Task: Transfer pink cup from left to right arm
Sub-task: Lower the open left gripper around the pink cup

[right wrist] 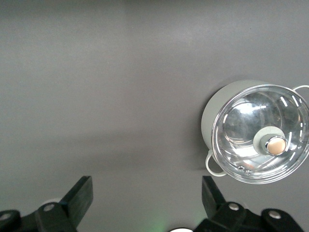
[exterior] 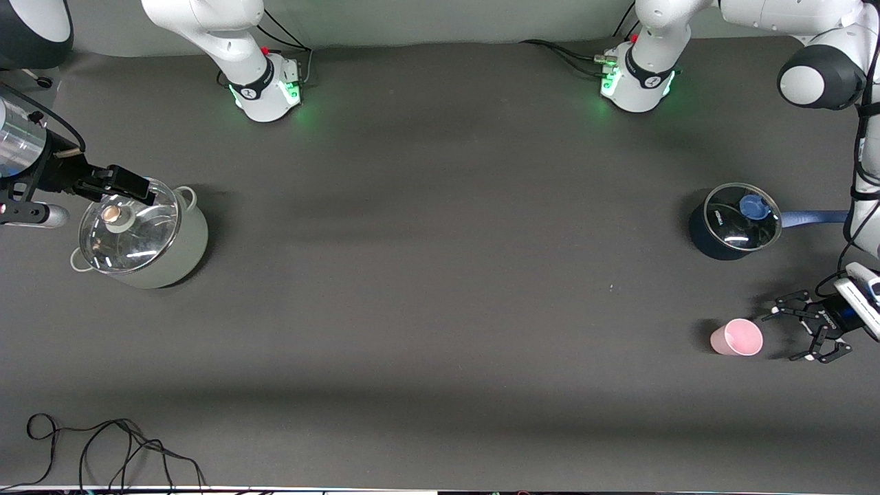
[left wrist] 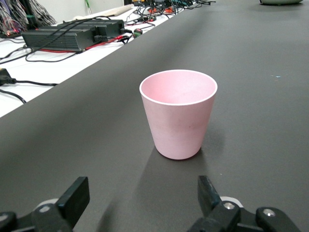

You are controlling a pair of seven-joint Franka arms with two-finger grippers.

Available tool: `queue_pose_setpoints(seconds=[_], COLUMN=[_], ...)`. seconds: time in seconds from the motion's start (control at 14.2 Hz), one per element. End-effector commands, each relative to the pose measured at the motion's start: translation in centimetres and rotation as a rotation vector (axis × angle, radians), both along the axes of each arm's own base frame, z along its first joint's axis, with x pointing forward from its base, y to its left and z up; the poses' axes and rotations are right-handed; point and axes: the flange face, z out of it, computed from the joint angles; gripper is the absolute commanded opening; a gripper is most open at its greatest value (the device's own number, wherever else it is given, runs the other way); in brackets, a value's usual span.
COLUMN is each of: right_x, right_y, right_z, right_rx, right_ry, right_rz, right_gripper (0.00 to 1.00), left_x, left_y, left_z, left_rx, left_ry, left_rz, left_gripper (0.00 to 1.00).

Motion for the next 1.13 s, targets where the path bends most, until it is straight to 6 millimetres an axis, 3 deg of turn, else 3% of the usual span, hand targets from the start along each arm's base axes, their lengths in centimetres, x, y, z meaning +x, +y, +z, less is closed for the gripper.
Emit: queue_pose_setpoints(seconds=[0.0, 1.06], right_x=[-0.1, 0.0], right_y=[0.1, 0.1], right_z=[0.4, 0.3], right_rx=[-0.001, -0.001], right_ry=[-0.019, -0.019], right_rz=[0.003, 0.004], right_gripper=[1.0, 1.0], left_x=[0.6, 0.0], left_y=[-1.0, -6.2], left_z=[-0.5, -3.5], left_rx=[-0.029, -0.096], left_ry=[-0.047, -0.03], left_rz=[0.003, -0.053], left_gripper=[1.0, 1.0])
